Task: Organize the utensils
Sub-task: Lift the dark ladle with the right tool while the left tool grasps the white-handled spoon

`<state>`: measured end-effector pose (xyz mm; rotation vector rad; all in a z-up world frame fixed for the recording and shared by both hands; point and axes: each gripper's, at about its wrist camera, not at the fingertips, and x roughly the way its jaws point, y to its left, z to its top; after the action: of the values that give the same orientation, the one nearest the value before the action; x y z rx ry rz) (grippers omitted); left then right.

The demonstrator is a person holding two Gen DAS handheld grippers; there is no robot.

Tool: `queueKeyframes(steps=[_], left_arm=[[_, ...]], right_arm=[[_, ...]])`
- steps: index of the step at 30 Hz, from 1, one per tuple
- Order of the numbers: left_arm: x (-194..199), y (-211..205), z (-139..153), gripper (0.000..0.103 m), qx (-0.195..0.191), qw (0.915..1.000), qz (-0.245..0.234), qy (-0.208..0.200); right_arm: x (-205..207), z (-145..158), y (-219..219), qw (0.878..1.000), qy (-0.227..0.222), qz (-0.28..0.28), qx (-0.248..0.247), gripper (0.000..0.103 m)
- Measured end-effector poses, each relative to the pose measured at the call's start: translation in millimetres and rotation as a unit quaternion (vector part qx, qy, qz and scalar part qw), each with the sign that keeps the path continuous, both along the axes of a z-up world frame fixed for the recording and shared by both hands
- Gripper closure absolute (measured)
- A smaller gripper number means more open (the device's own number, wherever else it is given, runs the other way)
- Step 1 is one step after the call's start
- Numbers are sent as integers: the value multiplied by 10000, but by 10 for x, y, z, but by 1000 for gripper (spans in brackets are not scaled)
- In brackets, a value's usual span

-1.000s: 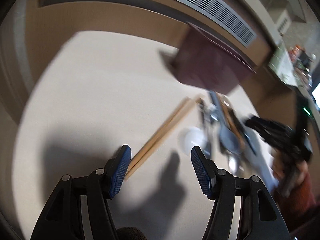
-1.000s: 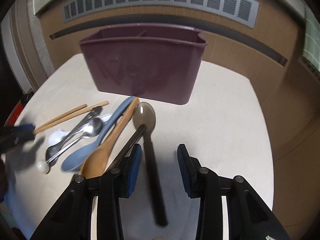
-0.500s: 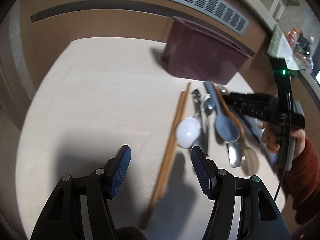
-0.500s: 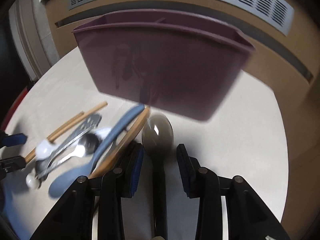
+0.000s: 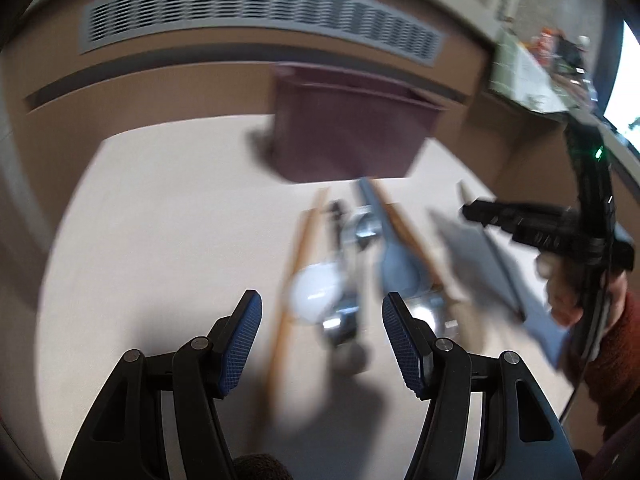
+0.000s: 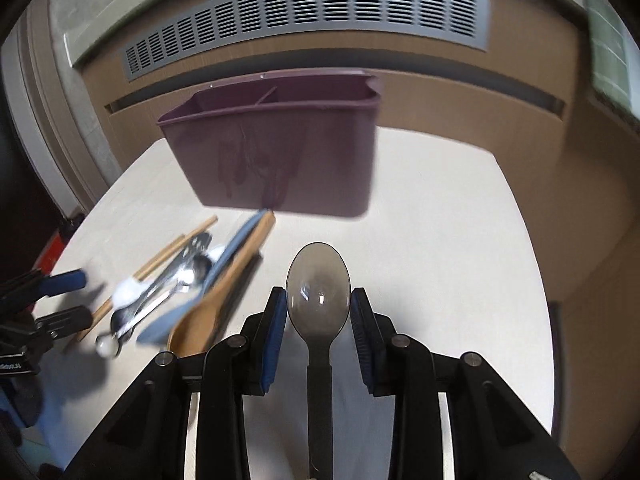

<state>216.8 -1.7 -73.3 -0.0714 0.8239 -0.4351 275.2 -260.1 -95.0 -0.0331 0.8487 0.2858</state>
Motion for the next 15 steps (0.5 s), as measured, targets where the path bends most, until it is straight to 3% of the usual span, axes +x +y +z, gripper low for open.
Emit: queueKeyframes(steps=[4, 15], left_arm=[[-64, -207, -16, 40, 77, 9999, -61, -42], [-238, -281, -259, 40, 212, 9969, 744, 154]], right_arm=[[-309, -53, -44, 9998, -72, -111, -171, 74], [-707, -134, -16, 9997, -179, 141, -88, 74]])
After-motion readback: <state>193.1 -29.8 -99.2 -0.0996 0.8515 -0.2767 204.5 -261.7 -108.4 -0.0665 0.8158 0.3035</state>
